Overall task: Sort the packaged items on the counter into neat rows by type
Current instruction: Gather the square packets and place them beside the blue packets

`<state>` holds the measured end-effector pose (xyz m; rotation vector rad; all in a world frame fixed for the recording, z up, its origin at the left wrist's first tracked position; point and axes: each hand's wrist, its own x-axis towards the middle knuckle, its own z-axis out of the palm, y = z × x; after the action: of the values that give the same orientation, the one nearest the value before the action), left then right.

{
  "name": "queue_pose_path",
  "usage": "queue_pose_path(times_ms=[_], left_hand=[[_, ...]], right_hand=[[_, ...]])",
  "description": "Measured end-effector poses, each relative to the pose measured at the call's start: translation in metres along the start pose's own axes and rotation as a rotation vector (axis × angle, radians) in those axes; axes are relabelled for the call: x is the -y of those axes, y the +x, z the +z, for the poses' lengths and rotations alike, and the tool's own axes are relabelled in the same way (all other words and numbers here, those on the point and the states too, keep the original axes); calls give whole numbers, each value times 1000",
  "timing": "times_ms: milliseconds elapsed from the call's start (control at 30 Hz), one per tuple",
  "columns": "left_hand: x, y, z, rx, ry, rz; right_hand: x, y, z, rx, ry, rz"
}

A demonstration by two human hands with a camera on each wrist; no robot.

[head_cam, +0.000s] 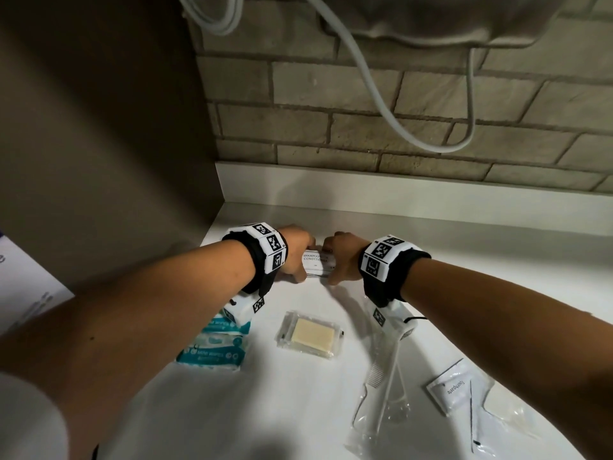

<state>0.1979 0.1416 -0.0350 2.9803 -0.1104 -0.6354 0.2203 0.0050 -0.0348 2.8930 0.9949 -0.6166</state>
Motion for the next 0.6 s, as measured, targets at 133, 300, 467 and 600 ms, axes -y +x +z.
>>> queue_pose_path(times_ms=[133,300,467,600], left_hand=[[6,6,-9,-11,19,-8],[7,8,-14,9,15,4],[7,11,-12,16,13,14],[7,11,-12,12,38,33]], right_hand=[[0,13,-6,-14,17,8],[-2,15,-8,-11,34,23],[-4,16,-7,-12,42,34],[-3,10,-7,-25,29,42]])
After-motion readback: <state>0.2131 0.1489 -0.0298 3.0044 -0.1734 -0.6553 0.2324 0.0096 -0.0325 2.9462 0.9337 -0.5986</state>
